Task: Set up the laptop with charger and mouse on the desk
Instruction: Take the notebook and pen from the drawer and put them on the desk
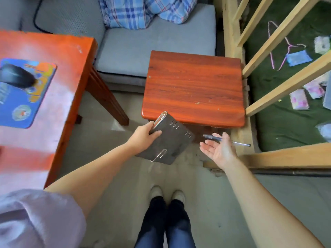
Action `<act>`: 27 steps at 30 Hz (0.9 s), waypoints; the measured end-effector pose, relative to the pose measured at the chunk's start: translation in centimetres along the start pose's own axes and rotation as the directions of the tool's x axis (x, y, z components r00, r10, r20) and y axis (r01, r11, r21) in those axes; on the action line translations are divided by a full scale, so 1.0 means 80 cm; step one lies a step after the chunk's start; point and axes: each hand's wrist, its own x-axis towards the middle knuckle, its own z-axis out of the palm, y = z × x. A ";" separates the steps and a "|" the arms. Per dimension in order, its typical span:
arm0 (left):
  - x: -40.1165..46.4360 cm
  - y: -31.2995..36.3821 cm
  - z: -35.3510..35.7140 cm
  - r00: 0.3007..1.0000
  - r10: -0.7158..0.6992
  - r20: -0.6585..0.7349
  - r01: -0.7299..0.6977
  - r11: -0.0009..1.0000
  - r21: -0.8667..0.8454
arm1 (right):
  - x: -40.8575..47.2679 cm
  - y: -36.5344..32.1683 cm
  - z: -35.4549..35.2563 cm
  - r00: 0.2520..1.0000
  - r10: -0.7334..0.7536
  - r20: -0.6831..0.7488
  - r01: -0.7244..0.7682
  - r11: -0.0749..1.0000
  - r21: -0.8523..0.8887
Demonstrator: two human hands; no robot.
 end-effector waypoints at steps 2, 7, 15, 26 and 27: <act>-0.024 0.009 -0.031 0.986 -0.057 -0.157 0.034 0.988 -0.149 | -0.033 -0.006 0.018 0.973 -0.228 0.015 0.224 0.940 -0.256; -0.075 0.046 -0.087 0.871 -0.352 -0.342 -0.071 0.600 -0.797 | -0.098 0.007 0.054 0.822 -0.445 0.355 0.569 0.618 -0.543; -0.194 0.069 -0.125 0.828 -0.418 -0.375 -0.418 -0.013 -0.908 | -0.196 0.031 0.149 0.766 -0.078 0.638 0.313 0.913 -0.264; -0.515 -0.063 -0.137 0.547 -0.717 -0.432 -0.585 0.042 -0.810 | -0.351 0.198 0.276 0.325 0.209 0.922 0.633 0.676 -0.376; -0.551 -0.079 -0.140 0.487 -0.757 -0.435 -0.568 0.103 -0.816 | -0.369 0.222 0.287 0.277 0.282 0.919 0.637 0.662 -0.395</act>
